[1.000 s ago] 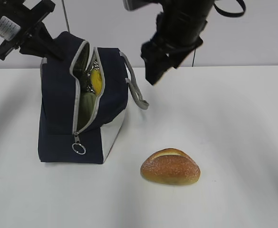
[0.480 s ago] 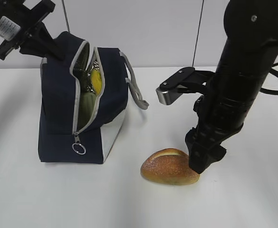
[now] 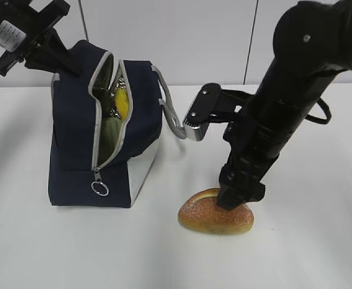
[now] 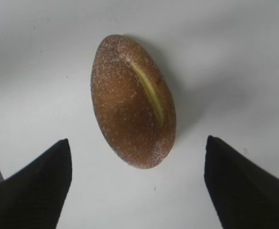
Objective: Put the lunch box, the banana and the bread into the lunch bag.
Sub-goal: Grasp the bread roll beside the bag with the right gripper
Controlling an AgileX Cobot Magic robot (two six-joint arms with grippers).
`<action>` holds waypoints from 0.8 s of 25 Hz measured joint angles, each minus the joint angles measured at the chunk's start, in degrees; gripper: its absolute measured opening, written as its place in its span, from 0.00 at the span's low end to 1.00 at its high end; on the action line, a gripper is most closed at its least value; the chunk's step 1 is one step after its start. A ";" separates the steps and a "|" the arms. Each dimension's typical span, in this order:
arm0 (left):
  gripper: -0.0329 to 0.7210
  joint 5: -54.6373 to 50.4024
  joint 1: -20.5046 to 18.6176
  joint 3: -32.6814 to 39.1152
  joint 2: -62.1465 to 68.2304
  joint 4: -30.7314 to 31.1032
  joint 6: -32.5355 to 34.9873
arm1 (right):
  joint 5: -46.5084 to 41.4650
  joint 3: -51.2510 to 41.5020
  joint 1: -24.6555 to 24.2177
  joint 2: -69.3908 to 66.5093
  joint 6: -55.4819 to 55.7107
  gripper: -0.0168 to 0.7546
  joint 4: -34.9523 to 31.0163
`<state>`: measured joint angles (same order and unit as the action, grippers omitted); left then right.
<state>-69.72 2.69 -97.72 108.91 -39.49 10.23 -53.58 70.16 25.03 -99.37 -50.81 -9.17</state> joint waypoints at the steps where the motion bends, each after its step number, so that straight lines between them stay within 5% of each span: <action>1: 0.04 0.01 0.00 0.00 0.00 0.00 0.00 | 0.50 0.00 0.00 -0.95 -0.49 0.87 -0.24; 12: 0.04 -0.06 0.00 0.00 0.00 0.23 0.28 | 5.12 0.00 0.00 -10.27 -4.71 0.87 -1.54; 20: 0.04 -0.08 0.00 0.00 0.00 0.41 0.43 | 2.42 1.04 0.14 -11.77 -4.94 0.57 -2.42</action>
<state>-69.81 2.69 -97.72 108.91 -39.08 10.66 -51.16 71.20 25.17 -111.13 -55.75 -11.59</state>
